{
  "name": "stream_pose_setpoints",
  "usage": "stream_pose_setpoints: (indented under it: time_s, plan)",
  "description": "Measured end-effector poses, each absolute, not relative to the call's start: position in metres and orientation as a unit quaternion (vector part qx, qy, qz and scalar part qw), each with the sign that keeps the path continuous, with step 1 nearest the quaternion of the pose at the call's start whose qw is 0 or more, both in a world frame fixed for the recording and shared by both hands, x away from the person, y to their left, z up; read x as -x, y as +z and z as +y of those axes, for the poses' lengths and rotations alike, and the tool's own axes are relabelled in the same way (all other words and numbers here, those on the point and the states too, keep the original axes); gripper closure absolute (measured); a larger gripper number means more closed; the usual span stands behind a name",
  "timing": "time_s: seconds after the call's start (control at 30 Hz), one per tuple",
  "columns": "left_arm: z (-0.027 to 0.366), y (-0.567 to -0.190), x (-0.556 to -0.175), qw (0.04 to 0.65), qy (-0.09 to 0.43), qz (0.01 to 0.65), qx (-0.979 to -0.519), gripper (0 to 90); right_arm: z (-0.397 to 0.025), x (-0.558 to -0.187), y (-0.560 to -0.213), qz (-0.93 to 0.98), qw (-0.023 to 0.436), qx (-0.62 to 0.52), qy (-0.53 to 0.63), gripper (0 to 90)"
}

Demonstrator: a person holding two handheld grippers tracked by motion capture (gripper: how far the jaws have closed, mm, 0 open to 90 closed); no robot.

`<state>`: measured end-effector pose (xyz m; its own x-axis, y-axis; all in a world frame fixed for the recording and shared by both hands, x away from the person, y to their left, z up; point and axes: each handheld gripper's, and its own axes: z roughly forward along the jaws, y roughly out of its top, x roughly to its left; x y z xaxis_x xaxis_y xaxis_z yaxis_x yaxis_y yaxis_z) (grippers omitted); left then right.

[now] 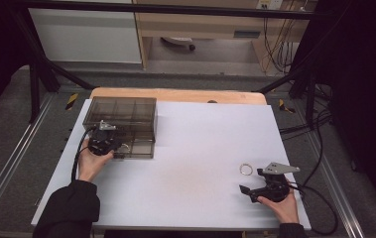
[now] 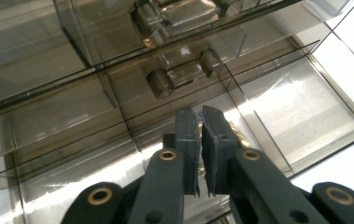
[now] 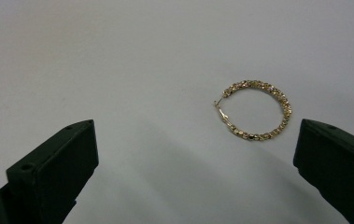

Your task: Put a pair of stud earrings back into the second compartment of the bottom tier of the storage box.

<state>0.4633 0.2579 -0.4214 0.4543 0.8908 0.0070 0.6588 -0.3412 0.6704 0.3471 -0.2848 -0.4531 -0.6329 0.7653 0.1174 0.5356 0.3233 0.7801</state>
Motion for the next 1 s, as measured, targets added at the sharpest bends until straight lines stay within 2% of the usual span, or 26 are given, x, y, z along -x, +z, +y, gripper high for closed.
stream_pose_setpoints:
  time_s: [0.47,1.0]
  plan:
    - [0.246,-0.402,-0.440,0.333,0.200,0.448,-0.805,58.6,-0.285,-0.347,-0.453,0.800,0.137,-0.407,0.418,0.6]
    - [0.189,-0.399,-0.421,0.368,0.176,0.393,-0.825,29.2,-0.285,-0.347,-0.453,0.801,0.136,-0.407,0.418,0.6]
